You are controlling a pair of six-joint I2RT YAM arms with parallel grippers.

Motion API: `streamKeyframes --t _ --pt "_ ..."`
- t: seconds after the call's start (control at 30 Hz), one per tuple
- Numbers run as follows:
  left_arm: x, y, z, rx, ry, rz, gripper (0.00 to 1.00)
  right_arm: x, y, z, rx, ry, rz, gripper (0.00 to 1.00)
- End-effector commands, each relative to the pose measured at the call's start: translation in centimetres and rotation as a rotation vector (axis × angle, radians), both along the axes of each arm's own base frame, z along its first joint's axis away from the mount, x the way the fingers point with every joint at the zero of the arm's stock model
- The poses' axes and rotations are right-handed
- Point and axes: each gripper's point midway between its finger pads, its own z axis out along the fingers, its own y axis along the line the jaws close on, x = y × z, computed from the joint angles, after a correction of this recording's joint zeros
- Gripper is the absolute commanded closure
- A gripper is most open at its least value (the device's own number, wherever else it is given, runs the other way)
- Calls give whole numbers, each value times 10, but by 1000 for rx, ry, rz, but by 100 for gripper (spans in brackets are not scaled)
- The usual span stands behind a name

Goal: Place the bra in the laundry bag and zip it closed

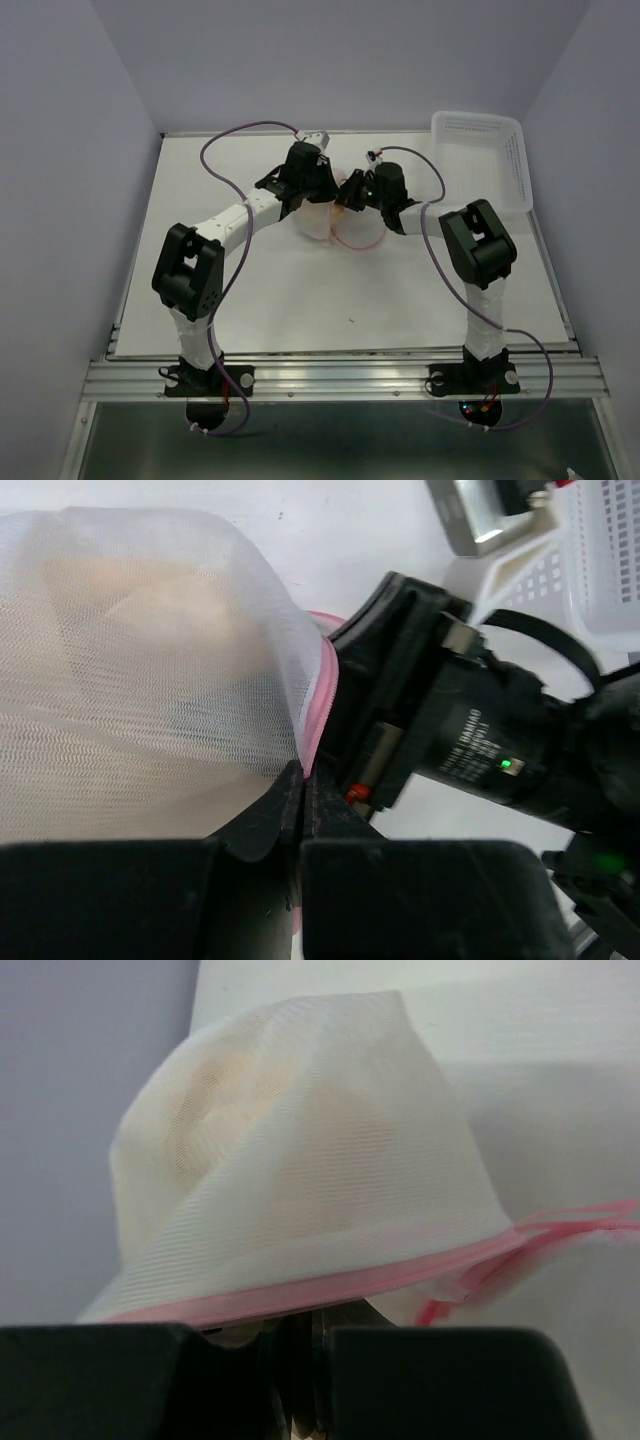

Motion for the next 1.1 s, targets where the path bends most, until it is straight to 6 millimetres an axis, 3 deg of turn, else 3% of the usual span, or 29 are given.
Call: streamKeyframes --t 0.0,0.13,0.37,0.53,0.6,0.7,0.73,0.8,0.83,1.07 --pt "0 -25 32 -83 -59 -93 100 26 1 10 40 -49 -122 99" --pt "-2 -27 35 -92 -63 -107 100 37 -9 -4 52 -33 -223 99" --pt "-7 -26 20 -89 -25 -107 100 42 -15 11 195 17 -315 99" --pt "-7 -17 20 -72 -33 -82 100 39 -22 22 197 -3 -344 99" --pt "-10 -19 16 -76 -22 -104 100 46 -23 17 127 8 -357 97" --pt "-11 -21 13 -84 -7 -118 100 50 -25 -3 30 25 -358 82" --pt "-10 -20 13 -87 -3 -109 100 47 -28 -16 -26 51 -356 71" --pt "1 -12 17 -110 -16 -82 100 46 -33 -23 -77 64 -360 59" --pt "5 -9 18 -117 -16 -67 100 42 -36 -30 -116 75 -356 48" --pt "27 11 25 -119 -31 12 100 22 -62 -21 -298 54 -353 26"
